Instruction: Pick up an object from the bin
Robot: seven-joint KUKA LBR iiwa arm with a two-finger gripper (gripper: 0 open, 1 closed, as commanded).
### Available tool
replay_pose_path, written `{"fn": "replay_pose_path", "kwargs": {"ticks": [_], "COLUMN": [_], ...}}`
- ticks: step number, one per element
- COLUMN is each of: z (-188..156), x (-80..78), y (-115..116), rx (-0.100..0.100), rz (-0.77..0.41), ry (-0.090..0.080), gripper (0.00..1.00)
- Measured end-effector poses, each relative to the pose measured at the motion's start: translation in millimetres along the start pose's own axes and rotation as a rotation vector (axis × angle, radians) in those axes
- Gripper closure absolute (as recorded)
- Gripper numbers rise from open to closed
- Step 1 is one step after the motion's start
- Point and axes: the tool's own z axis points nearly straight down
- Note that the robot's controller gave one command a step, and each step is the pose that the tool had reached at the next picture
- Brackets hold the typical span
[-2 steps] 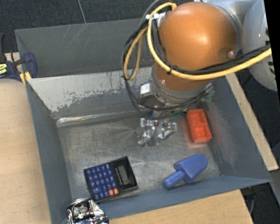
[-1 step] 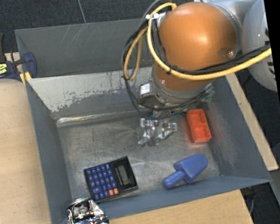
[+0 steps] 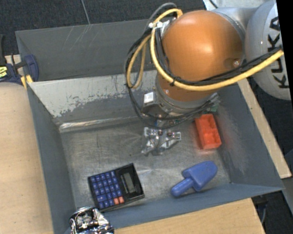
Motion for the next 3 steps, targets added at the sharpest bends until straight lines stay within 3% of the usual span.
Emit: {"fn": "replay_pose_path", "kwargs": {"ticks": [1, 2, 3], "z": [35.5, 73.7, 80.6], "x": [4.1, -8.9, -20.7], "y": [4.6, 9.1, 3.1], "rx": [-0.006, -0.005, -0.008], "rz": [0.028, 0.195, 0.274], "ry": [0.002, 0.003, 0.005], "gripper": [1.0, 1.0, 1.0]}}
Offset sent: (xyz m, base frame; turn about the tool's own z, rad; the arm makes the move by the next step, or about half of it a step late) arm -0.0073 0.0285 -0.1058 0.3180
